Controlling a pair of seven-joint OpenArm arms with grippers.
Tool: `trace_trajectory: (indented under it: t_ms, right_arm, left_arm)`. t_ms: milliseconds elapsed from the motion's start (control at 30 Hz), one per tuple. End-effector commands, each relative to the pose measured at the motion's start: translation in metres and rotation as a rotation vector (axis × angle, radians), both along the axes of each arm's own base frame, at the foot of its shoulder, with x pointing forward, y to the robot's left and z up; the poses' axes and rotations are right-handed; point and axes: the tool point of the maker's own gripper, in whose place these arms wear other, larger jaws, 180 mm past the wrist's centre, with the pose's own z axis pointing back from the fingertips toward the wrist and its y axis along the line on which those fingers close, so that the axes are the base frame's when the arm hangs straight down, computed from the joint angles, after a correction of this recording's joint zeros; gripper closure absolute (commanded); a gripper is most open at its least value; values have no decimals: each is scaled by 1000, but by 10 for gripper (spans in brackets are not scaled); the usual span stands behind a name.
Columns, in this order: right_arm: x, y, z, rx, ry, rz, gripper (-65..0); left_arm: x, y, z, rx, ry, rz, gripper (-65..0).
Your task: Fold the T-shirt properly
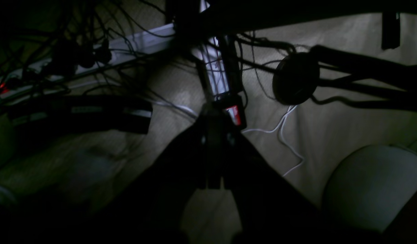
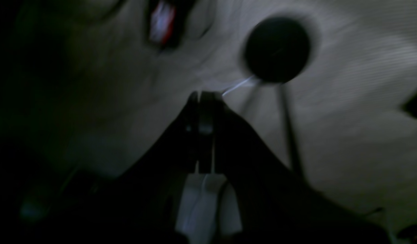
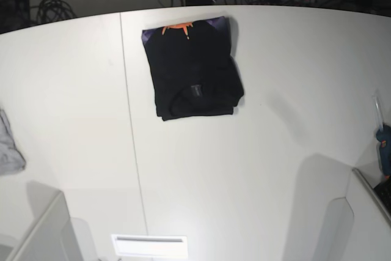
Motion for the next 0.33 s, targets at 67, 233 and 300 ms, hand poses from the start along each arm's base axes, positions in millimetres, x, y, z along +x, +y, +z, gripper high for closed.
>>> trace_trajectory:
  t_ms: [67, 233, 300]
  right_arm:
    - [-1, 2, 1, -20, -47, -4, 0]
    - [3, 7, 0, -19, -60, -5, 0]
    - [3, 6, 0, -21, -60, -5, 0]
  left_arm:
    - [-13, 6, 2, 0, 22, -9, 0]
    - [-11, 7, 3, 1, 17, -9, 0]
    - [-11, 7, 3, 2, 17, -7, 0]
